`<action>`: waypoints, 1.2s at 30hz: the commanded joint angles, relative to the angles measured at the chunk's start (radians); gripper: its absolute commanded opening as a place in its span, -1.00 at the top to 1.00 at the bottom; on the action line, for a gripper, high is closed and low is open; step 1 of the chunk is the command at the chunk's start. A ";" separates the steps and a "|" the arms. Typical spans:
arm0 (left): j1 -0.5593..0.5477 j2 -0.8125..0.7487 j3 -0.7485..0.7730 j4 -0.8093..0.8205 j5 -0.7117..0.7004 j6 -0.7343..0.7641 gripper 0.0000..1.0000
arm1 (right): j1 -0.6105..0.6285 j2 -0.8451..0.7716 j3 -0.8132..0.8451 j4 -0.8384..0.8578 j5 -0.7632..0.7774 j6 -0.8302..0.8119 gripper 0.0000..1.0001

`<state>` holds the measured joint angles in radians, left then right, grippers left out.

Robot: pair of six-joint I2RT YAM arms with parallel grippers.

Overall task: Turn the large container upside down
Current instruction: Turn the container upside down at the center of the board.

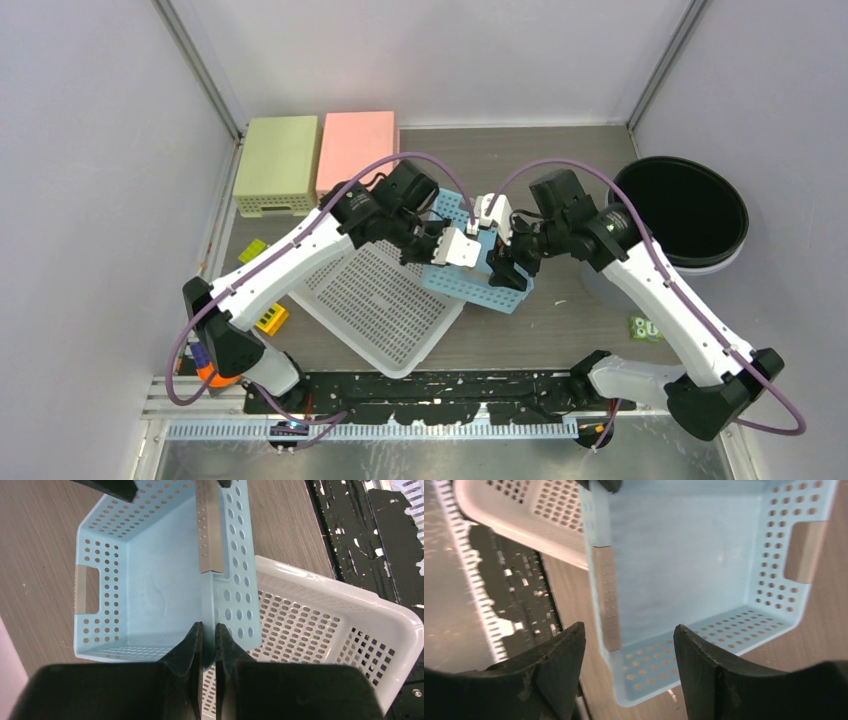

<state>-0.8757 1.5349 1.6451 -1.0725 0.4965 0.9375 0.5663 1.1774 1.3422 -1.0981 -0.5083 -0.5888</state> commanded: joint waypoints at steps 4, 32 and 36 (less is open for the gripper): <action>0.003 -0.023 0.010 0.050 -0.021 -0.078 1.00 | -0.003 -0.187 -0.201 0.344 0.027 -0.072 -0.49; 0.008 0.006 0.042 0.095 -0.037 -0.161 1.00 | 0.005 -0.254 -0.423 0.612 0.045 -0.244 -0.03; 0.016 0.014 0.052 0.121 -0.042 -0.198 0.99 | 0.016 -0.246 -0.421 0.621 0.081 -0.245 0.02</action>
<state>-0.8635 1.5391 1.6493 -1.0069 0.4438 0.7918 0.5659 0.9234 0.9138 -0.5598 -0.4812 -0.8371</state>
